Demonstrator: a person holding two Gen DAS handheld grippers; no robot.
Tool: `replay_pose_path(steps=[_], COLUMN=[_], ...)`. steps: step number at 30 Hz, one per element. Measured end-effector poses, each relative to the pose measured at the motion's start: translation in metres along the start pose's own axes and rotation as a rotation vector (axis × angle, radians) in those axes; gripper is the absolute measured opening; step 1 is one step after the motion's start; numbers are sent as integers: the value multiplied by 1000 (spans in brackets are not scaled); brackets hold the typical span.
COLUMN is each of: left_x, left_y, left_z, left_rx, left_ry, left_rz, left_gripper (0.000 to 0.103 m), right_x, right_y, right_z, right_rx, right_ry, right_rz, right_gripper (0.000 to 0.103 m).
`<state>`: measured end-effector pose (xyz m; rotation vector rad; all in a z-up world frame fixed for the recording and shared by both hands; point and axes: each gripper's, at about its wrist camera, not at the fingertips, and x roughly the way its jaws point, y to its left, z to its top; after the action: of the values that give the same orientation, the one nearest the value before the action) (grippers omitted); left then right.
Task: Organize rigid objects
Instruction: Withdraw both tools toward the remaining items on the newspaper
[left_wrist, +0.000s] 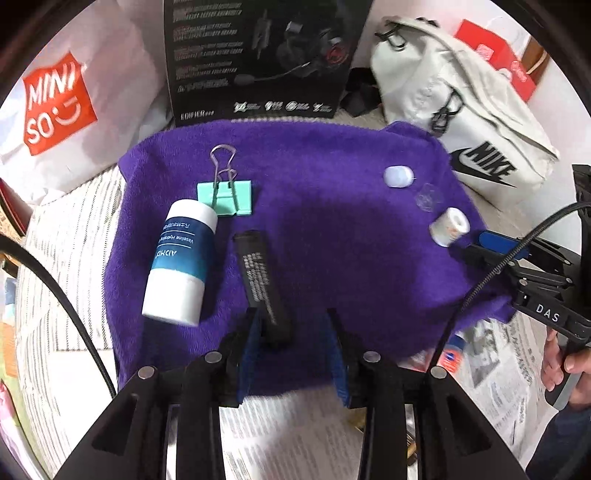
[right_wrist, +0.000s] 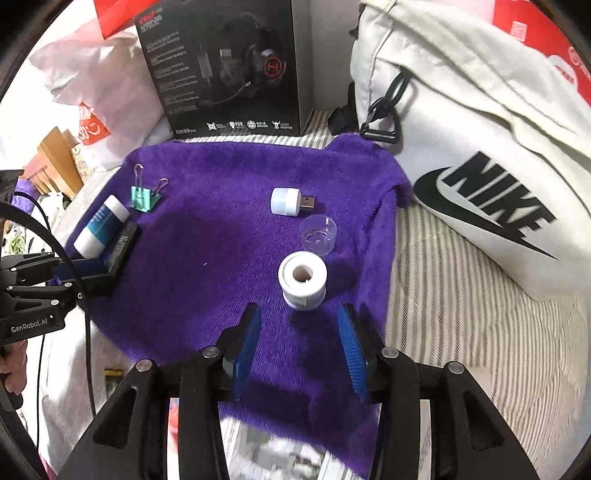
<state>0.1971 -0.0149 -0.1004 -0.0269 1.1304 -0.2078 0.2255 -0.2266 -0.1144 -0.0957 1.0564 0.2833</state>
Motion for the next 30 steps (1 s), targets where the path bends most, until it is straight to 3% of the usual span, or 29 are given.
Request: replay_pose_path(steps=[7,16,23,30], left_x=[-33,-25,-10,-1], left_y=[-24,-49,-62,-74], left_z=[-29,-80,-87,-87], left_rx=[20,4,-14,29], left_ry=[-26,25,66,83], left_rz=[-13,-39,-80,-6], left_gripper=[37,39,39,40], right_x=[-38,-83,-98,-95], right_y=[-11,-17,-18,-21], right_z=[-21,-60,-81,-88], right_rx=[47,102,109,121], right_ry=[-34,-96,-112,-104], right_rz=[-1,-50,-28,-13], right_gripper=[47,54,55,55])
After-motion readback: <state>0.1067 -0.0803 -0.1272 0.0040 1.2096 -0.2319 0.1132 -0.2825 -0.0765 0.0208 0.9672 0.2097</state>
